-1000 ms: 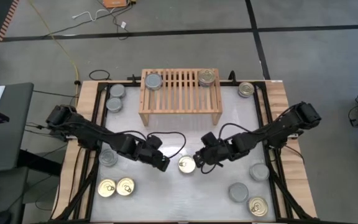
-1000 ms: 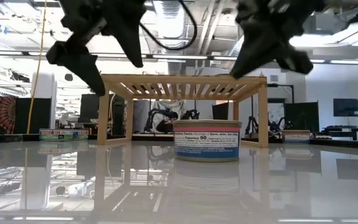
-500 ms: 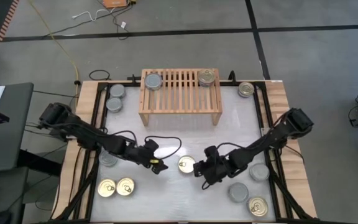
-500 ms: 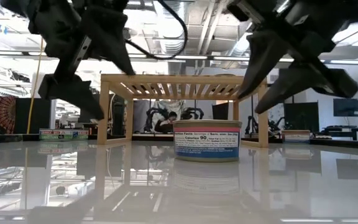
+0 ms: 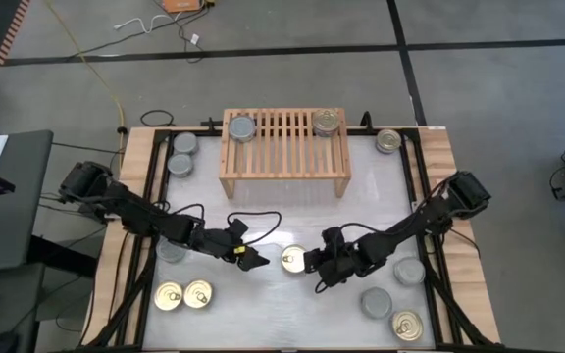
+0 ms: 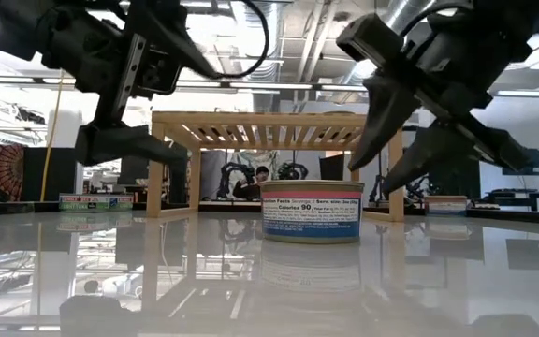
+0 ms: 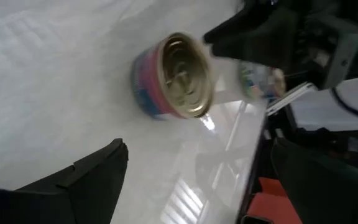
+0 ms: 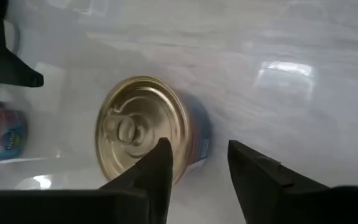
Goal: Stack canned seafood by type on shelf
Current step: Stack the blue-pink tuna can on top of the other blue-pink can on the shelf
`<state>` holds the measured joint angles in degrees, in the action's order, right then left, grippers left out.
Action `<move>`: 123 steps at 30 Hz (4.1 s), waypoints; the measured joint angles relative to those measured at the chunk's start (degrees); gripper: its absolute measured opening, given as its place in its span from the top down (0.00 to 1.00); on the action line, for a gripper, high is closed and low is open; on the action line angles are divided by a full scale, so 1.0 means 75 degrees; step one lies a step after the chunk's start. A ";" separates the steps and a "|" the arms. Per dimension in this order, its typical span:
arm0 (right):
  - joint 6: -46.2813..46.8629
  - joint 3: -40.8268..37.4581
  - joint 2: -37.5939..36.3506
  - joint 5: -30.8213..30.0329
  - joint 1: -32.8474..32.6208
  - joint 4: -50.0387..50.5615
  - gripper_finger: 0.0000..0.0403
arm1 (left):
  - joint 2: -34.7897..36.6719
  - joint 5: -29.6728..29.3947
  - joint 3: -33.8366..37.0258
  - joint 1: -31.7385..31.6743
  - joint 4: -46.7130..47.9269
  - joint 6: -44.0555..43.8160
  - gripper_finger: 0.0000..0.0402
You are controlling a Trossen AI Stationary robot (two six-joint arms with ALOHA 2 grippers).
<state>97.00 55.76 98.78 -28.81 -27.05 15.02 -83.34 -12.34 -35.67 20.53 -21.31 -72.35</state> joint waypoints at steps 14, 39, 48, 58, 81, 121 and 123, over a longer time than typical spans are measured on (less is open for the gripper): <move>-0.0541 -0.0526 -0.0009 0.0069 0.0222 -0.1153 0.70 | -0.0037 -0.0157 0.0004 -0.0013 0.0136 -0.0062 0.06; -0.0724 -0.0515 0.0557 0.0434 0.0329 -0.2136 0.71 | -0.0037 0.0047 -0.0008 -0.0250 0.0186 -0.0127 0.06; -0.0745 -0.0515 0.0522 0.0460 0.0326 -0.2124 0.77 | -0.0037 -0.0073 -0.0008 -0.0096 0.0217 -0.1287 0.06; -0.0814 -0.0515 0.0516 0.0456 0.0335 -0.2229 0.85 | -0.1146 -0.0315 -0.0151 0.0025 -0.0101 -0.1991 0.06; -0.0800 -0.0520 0.0519 0.0459 0.0388 -0.2295 0.85 | -0.1779 -0.0026 -0.0862 -0.0028 -0.0260 -0.1655 0.06; -0.0940 -0.0520 0.0522 0.0456 0.0425 -0.2339 0.93 | -0.1909 0.0028 -0.1094 0.0010 -0.0082 -0.1603 0.06; -0.0940 -0.0520 0.0522 0.0456 0.0425 -0.2348 0.93 | -0.2162 0.0162 -0.1181 0.0061 -0.0086 -0.1862 0.06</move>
<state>89.95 51.86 102.69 -25.39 -23.86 -2.59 -99.55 -11.12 -44.52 20.98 -21.96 -86.32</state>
